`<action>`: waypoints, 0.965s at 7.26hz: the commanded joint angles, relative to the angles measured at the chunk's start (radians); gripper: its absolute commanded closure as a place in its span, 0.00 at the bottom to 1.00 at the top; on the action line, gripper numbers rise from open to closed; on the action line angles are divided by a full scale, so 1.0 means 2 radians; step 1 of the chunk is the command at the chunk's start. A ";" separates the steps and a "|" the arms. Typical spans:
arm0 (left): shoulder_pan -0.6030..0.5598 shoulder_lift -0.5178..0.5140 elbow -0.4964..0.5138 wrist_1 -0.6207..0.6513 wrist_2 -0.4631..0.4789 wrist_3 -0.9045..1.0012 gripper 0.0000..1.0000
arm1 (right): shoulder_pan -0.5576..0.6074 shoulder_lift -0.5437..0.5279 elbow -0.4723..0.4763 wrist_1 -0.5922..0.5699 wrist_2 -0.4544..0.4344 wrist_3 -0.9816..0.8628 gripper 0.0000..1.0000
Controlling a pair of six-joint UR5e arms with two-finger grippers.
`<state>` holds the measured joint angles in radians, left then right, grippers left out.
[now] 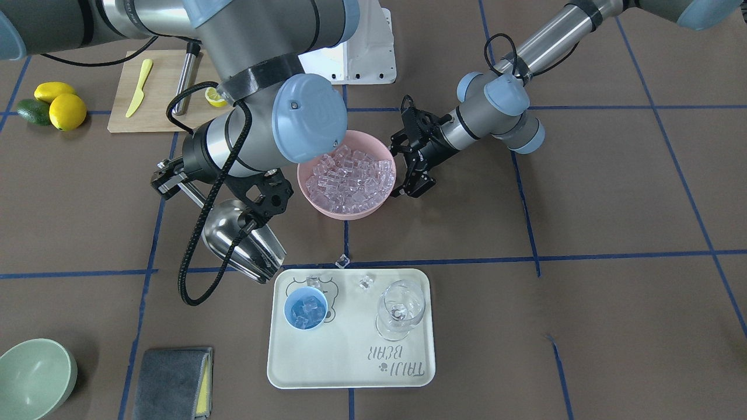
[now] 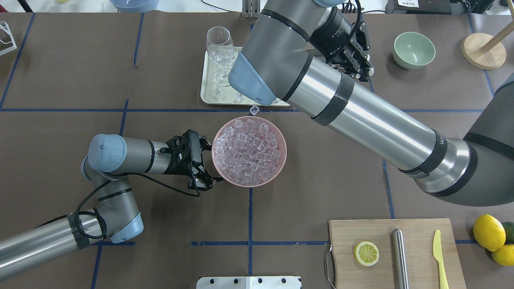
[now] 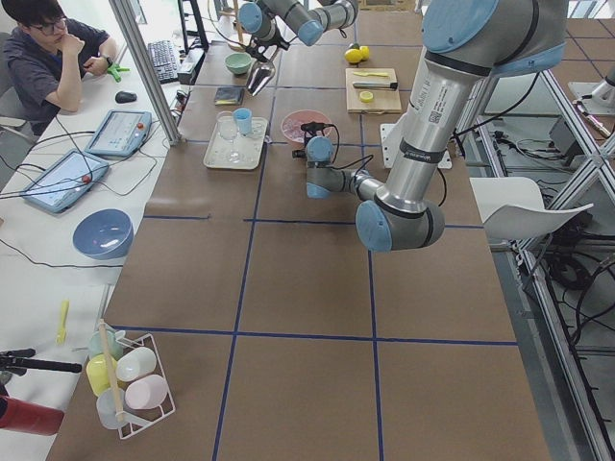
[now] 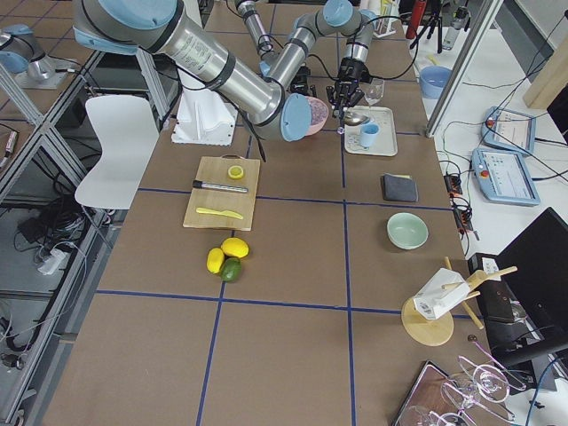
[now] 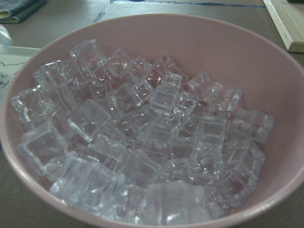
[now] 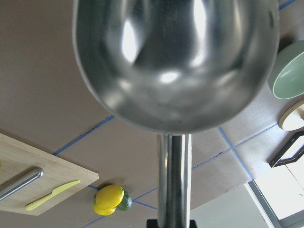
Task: Put ice in cup with scoop
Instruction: 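Tip the scoop over the light-blue cup with the right gripper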
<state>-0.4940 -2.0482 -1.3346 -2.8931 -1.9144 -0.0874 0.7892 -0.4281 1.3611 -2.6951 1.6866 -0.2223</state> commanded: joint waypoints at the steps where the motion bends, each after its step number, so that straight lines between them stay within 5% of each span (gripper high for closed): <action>1: 0.000 0.000 0.000 0.000 0.000 0.000 0.00 | 0.002 0.000 0.000 0.000 0.003 -0.002 1.00; 7: 0.000 0.000 -0.001 0.000 0.000 -0.002 0.00 | 0.030 0.004 0.012 0.005 0.095 0.024 1.00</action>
<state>-0.4940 -2.0483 -1.3355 -2.8931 -1.9144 -0.0904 0.8271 -0.4201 1.3759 -2.6861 1.8212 -0.1990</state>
